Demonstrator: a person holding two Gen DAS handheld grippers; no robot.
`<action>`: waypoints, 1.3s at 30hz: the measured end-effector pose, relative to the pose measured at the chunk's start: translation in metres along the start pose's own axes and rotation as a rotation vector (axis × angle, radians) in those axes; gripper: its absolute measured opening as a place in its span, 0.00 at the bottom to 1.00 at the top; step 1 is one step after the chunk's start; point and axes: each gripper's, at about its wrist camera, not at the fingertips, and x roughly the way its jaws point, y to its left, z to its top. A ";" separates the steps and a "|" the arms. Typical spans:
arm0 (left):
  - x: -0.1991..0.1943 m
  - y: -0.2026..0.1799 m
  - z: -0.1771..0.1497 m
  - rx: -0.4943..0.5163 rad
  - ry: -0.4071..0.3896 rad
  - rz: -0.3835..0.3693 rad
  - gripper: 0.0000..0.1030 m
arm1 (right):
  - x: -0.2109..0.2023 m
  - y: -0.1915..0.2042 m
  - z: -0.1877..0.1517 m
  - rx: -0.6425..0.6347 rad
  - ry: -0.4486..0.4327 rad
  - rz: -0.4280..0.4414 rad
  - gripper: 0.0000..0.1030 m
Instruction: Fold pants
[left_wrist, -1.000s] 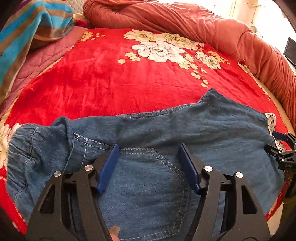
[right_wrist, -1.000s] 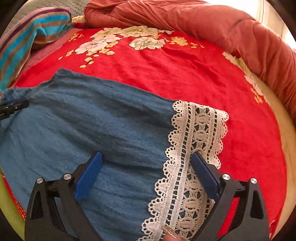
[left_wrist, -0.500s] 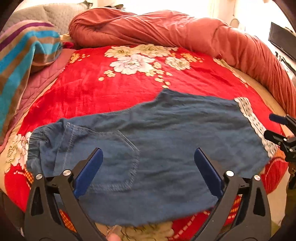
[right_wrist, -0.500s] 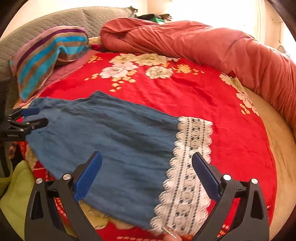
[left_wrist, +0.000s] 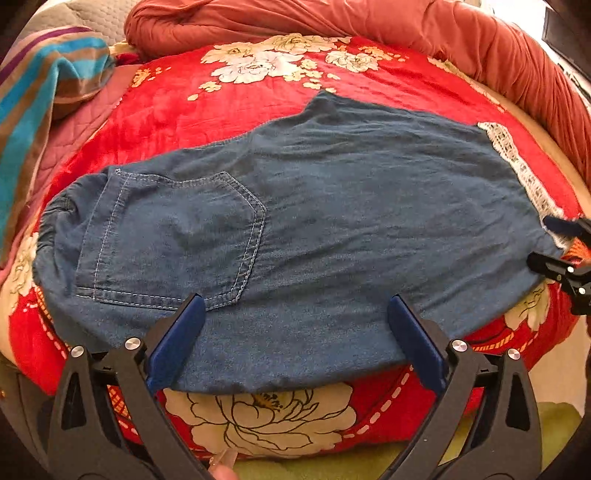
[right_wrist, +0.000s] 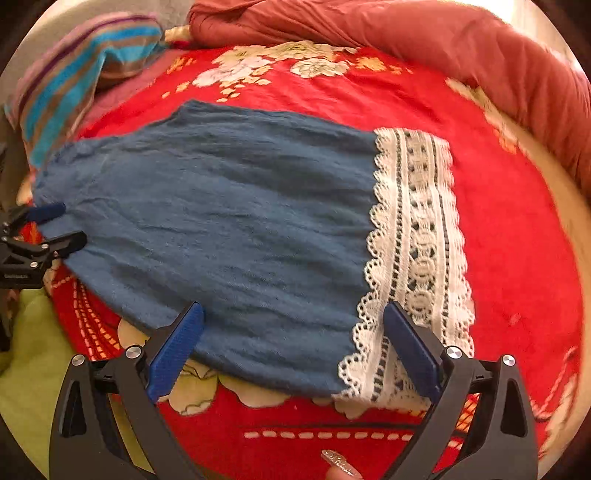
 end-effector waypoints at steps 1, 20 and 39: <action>-0.001 0.001 -0.001 -0.005 -0.005 -0.005 0.90 | -0.002 0.001 0.000 -0.007 0.000 -0.002 0.94; -0.047 -0.014 0.006 -0.006 -0.142 0.028 0.91 | -0.058 -0.016 0.007 0.054 -0.157 0.077 0.96; -0.071 -0.060 0.025 0.058 -0.197 -0.008 0.91 | -0.088 -0.060 -0.003 0.128 -0.253 0.018 0.95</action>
